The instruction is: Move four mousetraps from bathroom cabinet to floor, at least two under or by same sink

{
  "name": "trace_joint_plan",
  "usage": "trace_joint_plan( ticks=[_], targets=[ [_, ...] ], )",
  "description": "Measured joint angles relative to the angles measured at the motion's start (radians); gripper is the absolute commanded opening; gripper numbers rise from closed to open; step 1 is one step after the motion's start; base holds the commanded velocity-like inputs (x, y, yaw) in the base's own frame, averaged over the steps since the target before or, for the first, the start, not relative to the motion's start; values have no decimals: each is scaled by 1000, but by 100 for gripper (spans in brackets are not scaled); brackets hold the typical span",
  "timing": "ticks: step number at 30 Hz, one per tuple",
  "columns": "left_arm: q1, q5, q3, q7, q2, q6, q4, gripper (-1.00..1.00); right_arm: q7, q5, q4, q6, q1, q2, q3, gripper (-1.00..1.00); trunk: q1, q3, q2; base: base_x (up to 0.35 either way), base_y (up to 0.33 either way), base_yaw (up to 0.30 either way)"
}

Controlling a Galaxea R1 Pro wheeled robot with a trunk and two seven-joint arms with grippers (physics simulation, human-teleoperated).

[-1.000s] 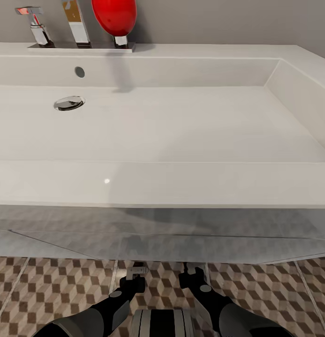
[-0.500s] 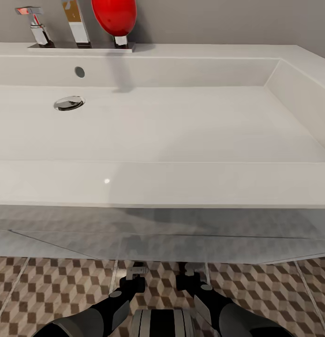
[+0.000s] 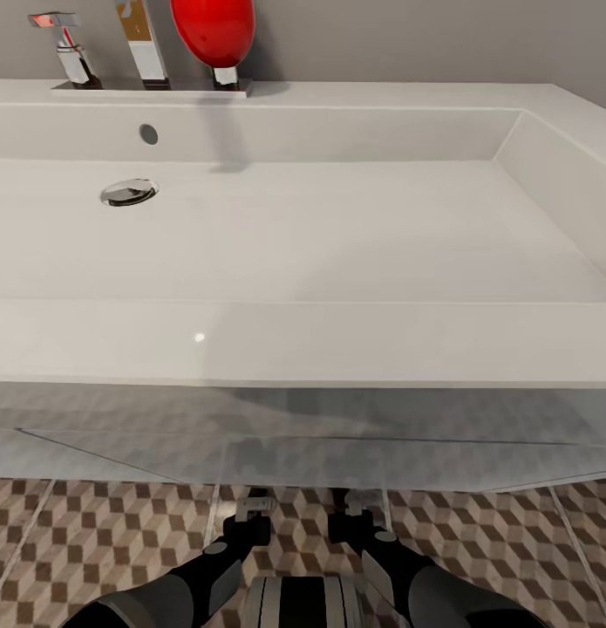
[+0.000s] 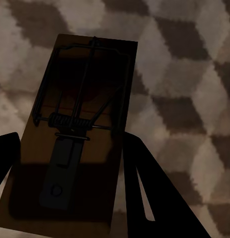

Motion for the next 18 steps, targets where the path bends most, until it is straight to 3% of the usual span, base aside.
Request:
trace_joint_plan(
  ticks=[18],
  targets=[
    [0, 0, 1, 0, 0, 0, 0, -100, -9, -1, 7, -5, 0, 0, 1, -100, 0, 0, 0, 0, 0, 0]
  ],
)
